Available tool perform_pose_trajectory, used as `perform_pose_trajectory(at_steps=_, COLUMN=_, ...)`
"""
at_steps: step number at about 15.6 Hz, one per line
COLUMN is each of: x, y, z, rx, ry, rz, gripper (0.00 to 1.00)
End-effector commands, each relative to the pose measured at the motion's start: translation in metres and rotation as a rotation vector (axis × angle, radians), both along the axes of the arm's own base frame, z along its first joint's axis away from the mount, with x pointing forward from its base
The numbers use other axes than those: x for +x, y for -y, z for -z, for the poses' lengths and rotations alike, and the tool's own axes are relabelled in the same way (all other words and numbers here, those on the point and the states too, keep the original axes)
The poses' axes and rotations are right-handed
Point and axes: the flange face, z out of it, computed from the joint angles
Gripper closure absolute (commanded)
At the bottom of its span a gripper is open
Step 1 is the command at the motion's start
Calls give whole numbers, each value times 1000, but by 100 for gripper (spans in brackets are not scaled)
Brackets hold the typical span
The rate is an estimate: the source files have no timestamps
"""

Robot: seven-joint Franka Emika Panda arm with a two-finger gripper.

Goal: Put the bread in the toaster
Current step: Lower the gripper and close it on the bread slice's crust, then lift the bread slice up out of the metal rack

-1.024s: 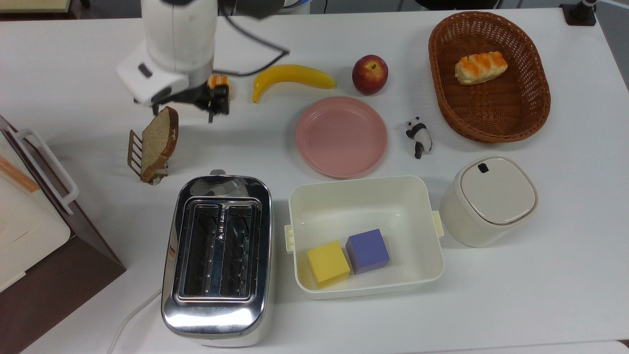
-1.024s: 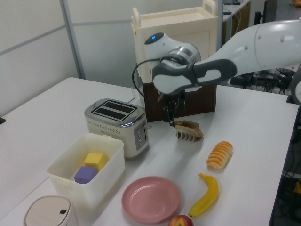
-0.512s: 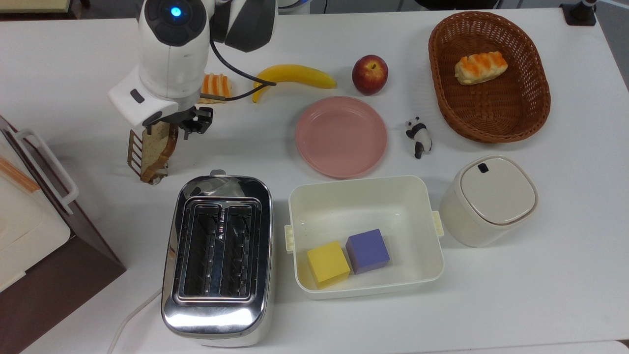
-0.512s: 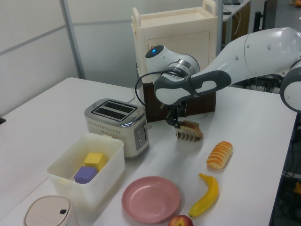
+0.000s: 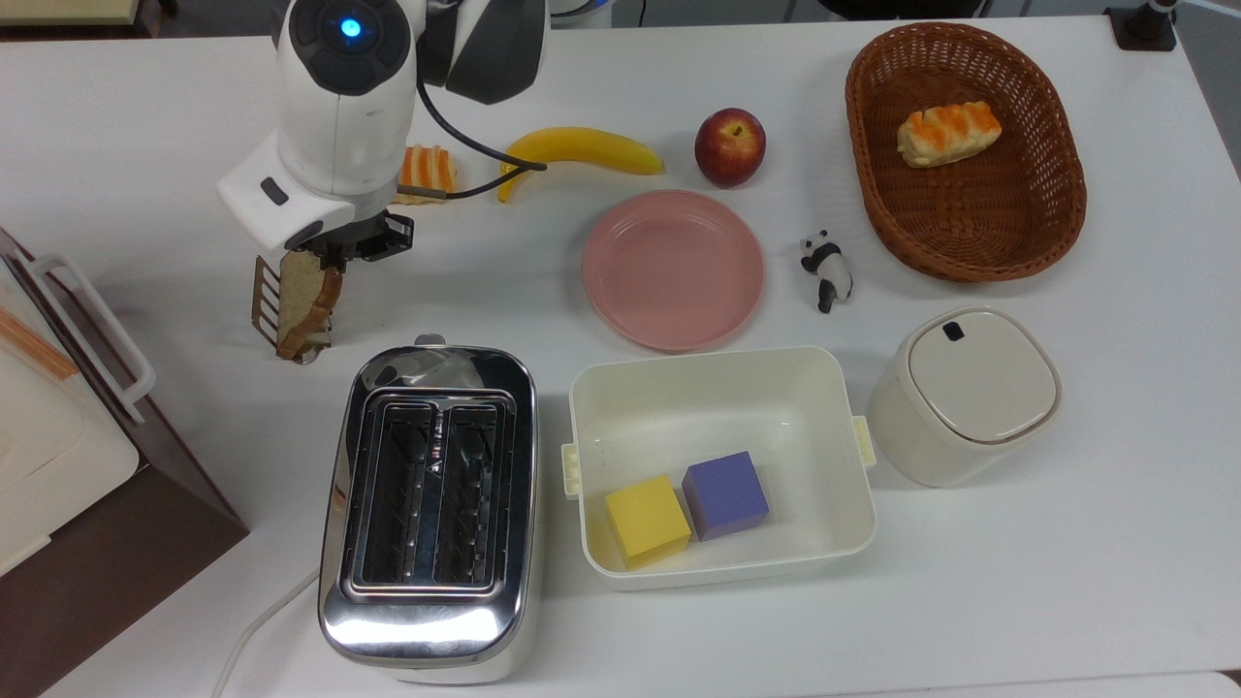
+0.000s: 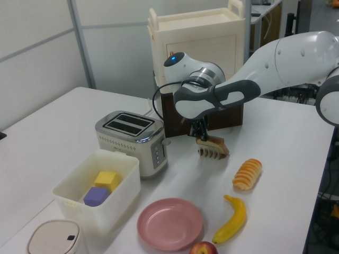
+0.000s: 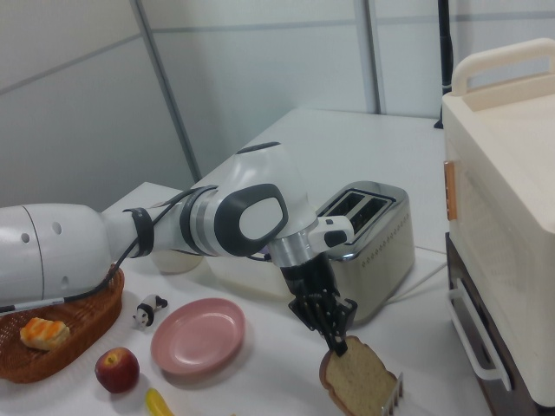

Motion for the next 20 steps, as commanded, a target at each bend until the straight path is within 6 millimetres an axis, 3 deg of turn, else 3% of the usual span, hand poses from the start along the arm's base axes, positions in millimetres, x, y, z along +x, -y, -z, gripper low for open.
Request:
perform_pose_trajectory(at_steps=1, x=-8, y=3, z=-29, rx=-16, ry=46, rz=-22, gripper=100)
perform_pose_trajectory(at_steps=5, x=-5, y=17, z=-100, rx=-20, ry=169, rz=11, gripper=100)
perform_pose_trajectory(at_steps=10, x=0, y=5, z=-180, rx=107, ry=353, rz=51, gripper=100)
perform_pose_trajectory(at_steps=13, x=7, y=-4, z=-231, rx=243, ry=563, rz=178, gripper=100)
perform_pose_trajectory(at_steps=16, x=18, y=-18, z=-251, rx=341, ry=742, rz=260, gripper=100)
perform_pose_trajectory(at_steps=20, x=33, y=-45, z=-251, rx=381, ry=838, rz=265, gripper=99)
